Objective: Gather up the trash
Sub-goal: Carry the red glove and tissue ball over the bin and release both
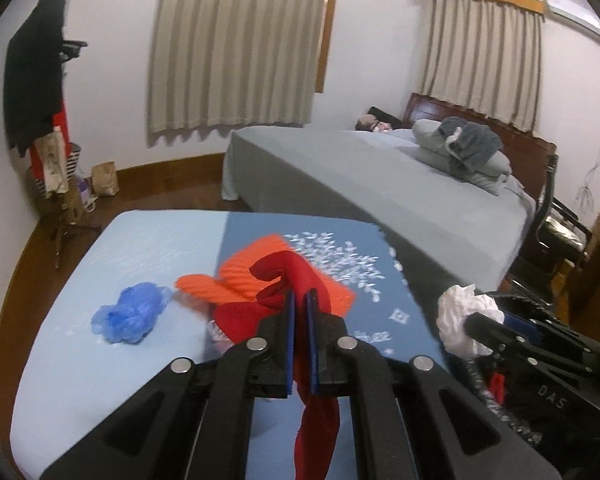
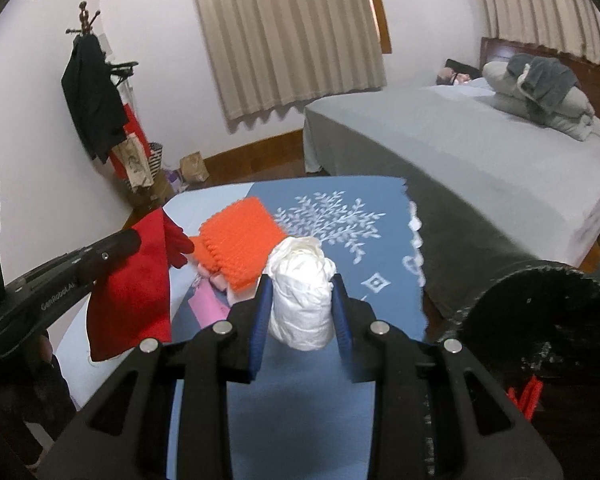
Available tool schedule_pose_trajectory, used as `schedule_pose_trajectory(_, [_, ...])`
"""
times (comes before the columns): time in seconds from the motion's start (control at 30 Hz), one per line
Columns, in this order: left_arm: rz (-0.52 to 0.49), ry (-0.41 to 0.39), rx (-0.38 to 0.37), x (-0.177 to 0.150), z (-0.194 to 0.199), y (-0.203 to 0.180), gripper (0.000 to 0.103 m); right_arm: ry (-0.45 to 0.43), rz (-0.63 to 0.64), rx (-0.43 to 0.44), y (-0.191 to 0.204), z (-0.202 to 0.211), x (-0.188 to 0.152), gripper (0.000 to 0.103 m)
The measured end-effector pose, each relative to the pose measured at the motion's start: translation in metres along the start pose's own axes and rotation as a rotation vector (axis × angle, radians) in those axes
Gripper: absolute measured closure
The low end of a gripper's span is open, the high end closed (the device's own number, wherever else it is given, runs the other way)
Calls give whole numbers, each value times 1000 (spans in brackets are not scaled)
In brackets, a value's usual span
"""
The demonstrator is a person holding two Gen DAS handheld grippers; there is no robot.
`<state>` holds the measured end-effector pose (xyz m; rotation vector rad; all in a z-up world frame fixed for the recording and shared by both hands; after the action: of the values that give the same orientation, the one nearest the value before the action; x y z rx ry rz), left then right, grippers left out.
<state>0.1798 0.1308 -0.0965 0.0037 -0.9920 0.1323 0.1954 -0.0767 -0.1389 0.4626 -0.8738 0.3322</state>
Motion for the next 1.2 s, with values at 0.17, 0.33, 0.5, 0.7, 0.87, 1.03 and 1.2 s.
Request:
schedule_pose_trajectory(0.17, [-29, -10, -52, 5, 3, -30, 97, -30, -24, -41, -22, 21, 3, 74])
schedule_pose_trajectory(0.33, [-58, -19, -103, 10, 4, -66, 97, -59, -51, -96, -51, 44, 3, 74])
schedule_pose_trajectory(0.5, [-96, -27, -157, 13, 6, -103, 97, -89, -75, -158, -83, 72, 2, 74])
schedule_pose_trajectory(0.7, [-149, -38, -238, 13, 11, -158, 97, -123, -111, -237, -125, 106, -4, 74])
schedule_pose_trajectory(0.87, [-190, -43, -306, 12, 16, -201, 97, -140, -143, -300, -155, 131, -14, 74])
schedule_pose_trajectory(1.03, [-227, -44, -366, 8, 19, -238, 97, -152, -175, -353, -183, 150, -25, 74])
schedule_pose_trajectory(1.2, [-257, -35, -425, 1, 21, -272, 97, -151, -201, -400, -208, 163, -36, 74])
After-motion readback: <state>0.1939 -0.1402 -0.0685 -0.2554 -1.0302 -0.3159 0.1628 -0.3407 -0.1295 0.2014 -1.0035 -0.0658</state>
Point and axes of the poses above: each gripper's, at about its wrist camera, not at the fingertips, and z roughly against the way its jaws point, y to its left, x to its top, the point moved 8 cm from there along -z, roughly the way its jaws point, and after that the axes turned 7 degrees about x, right-handed, at the moved point
